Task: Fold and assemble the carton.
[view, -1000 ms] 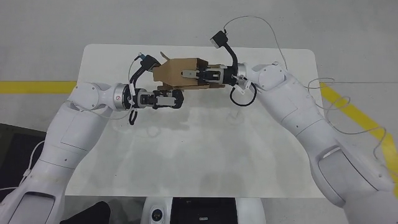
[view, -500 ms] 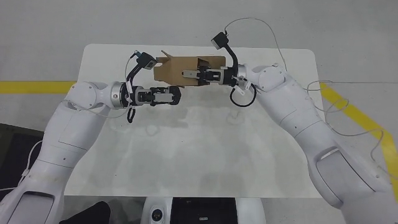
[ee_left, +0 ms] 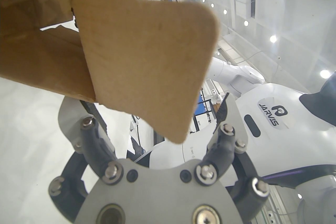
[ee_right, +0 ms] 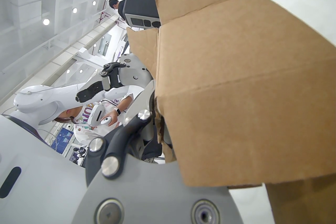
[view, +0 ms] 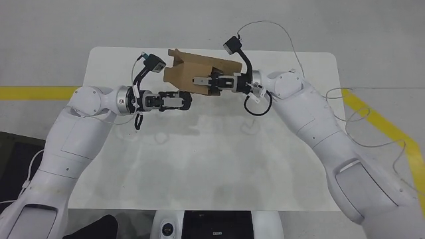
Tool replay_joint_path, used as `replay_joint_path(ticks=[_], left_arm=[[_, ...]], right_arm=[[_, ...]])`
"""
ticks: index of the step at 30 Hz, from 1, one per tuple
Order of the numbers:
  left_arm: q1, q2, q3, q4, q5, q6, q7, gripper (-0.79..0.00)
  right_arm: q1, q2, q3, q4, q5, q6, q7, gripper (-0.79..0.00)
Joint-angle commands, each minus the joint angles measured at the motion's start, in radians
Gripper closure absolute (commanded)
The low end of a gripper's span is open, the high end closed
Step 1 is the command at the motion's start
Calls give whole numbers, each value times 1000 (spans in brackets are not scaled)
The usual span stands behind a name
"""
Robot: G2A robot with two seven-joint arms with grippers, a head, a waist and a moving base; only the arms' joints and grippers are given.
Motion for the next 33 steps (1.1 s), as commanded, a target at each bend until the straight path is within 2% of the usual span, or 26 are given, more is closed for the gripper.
replay_joint_path(ticks=[1,5,14,27,33], left_arm=[[1,1,-2,0,0,1,-1,-785],[1,3,-10,-4,7,2,-2,-785],[-6,17,-55,25,39,-24,24,-785],[-39,22,-49,117,266,-148,148,-785],[-42,16,-22,124,462,-211,271,-785]], right_arm=[[1,2,12,18,-2,3,-2,0],[0,12,43,46,-1,7,13,0],[-17,52,108,59,9,67,150,0],[-117,156,215,-160,-15,167,250,0],[-164,202,271,-265,-4,195,278,0]])
